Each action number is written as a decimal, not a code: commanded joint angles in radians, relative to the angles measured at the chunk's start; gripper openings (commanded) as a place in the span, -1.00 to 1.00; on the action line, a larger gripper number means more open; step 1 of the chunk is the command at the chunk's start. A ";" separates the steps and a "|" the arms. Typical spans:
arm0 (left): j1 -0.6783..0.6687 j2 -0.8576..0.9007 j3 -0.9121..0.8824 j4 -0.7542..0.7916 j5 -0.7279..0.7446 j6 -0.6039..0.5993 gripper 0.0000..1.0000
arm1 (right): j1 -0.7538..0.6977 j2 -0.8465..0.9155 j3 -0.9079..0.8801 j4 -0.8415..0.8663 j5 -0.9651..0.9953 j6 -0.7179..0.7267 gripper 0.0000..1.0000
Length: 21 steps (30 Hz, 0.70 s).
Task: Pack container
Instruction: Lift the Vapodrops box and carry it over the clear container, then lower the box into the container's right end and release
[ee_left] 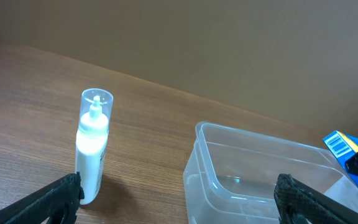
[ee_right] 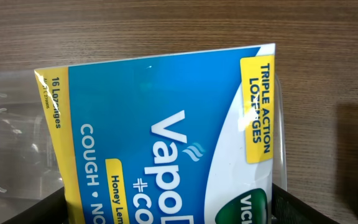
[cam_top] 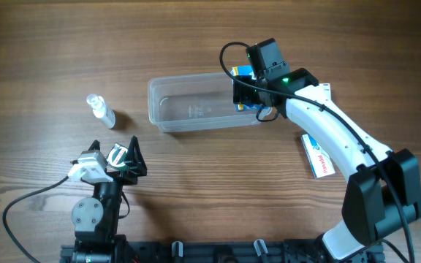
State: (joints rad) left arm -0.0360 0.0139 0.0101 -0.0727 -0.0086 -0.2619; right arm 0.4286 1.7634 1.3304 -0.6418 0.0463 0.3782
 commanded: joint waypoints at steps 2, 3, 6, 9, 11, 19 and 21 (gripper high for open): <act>0.010 -0.007 -0.005 -0.002 0.012 -0.008 1.00 | 0.002 0.013 0.018 0.014 0.021 0.014 0.54; 0.010 -0.007 -0.005 -0.002 0.012 -0.008 0.99 | 0.002 0.013 0.018 0.014 0.021 0.014 0.55; 0.010 -0.007 -0.005 -0.002 0.012 -0.008 0.99 | 0.002 0.013 0.018 0.016 0.021 0.014 0.57; 0.010 -0.007 -0.005 -0.002 0.012 -0.008 0.99 | 0.002 0.013 0.018 0.021 0.018 0.013 0.59; 0.010 -0.007 -0.005 -0.002 0.012 -0.008 0.99 | 0.001 0.013 0.018 0.029 0.001 0.002 0.64; 0.010 -0.007 -0.005 -0.002 0.012 -0.008 1.00 | 0.002 0.013 0.018 0.032 -0.006 -0.012 0.69; 0.010 -0.007 -0.005 -0.002 0.012 -0.008 1.00 | 0.002 0.013 0.018 0.032 -0.011 -0.012 0.70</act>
State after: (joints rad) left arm -0.0360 0.0139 0.0101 -0.0727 -0.0086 -0.2619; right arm 0.4286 1.7634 1.3304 -0.6144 0.0456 0.3733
